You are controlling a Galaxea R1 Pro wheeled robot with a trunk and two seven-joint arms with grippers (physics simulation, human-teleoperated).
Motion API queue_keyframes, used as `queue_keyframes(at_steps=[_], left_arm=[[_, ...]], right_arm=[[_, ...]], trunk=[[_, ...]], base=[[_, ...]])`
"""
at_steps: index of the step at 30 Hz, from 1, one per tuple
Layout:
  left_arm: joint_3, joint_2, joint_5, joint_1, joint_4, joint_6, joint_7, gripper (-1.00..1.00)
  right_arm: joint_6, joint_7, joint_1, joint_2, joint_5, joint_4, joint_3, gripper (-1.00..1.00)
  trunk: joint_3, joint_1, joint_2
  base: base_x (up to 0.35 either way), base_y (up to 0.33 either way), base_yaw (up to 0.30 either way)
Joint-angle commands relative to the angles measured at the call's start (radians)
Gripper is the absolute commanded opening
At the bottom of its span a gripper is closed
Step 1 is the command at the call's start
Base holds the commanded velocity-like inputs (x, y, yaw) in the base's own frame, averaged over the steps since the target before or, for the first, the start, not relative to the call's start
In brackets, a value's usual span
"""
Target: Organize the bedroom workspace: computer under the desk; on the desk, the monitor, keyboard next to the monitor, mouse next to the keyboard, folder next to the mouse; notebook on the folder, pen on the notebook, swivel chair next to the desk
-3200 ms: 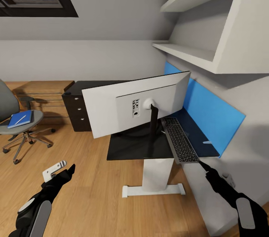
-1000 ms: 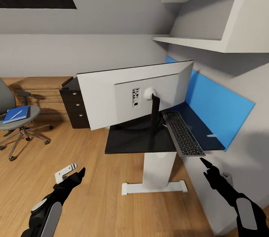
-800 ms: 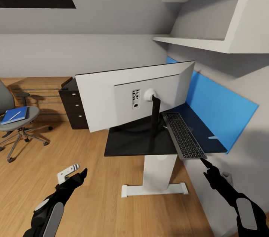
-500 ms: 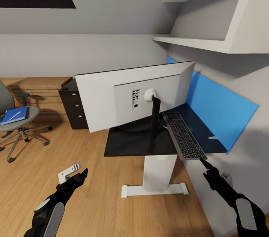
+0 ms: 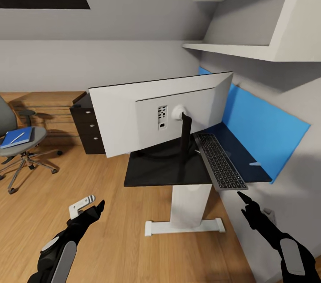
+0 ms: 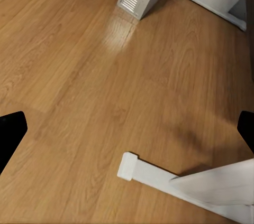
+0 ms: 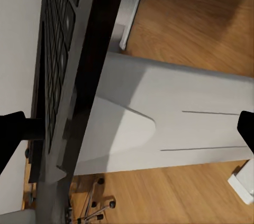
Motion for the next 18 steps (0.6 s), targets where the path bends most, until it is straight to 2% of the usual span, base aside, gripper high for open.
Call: queue_keyframes(at_steps=[1, 7, 11, 18], left_arm=[[0.001, -0.001, 0.011, 0.0, -0.002, 0.005, 0.007, 1.0], [0.001, -0.001, 0.01, 0.0, 0.002, 0.004, 0.007, 1.0], [0.001, -0.001, 0.009, -0.001, 0.004, 0.002, 0.006, 1.0], [0.001, -0.001, 0.009, 0.0, 0.004, 0.002, 0.006, 1.0]], right_arm=[[0.007, 0.002, -0.001, 0.0, -0.002, 0.0, -0.003, 1.0], [0.007, 0.002, -0.001, 0.0, -0.001, 0.0, -0.003, 1.0], [0.007, 0.002, -0.001, 0.0, -0.001, 0.0, -0.003, 1.0], [0.007, 0.002, -0.001, 0.0, -0.001, 0.0, -0.003, 1.0]], trunk=[[-0.001, 0.0, -0.001], [-0.001, 0.0, -0.001], [-0.001, 0.0, -0.001], [-0.001, 0.0, -0.001]], base=[[0.0, 0.0, 0.0], [0.002, 0.001, 0.0], [0.142, 0.07, 0.0], [0.031, 0.015, 0.0]])
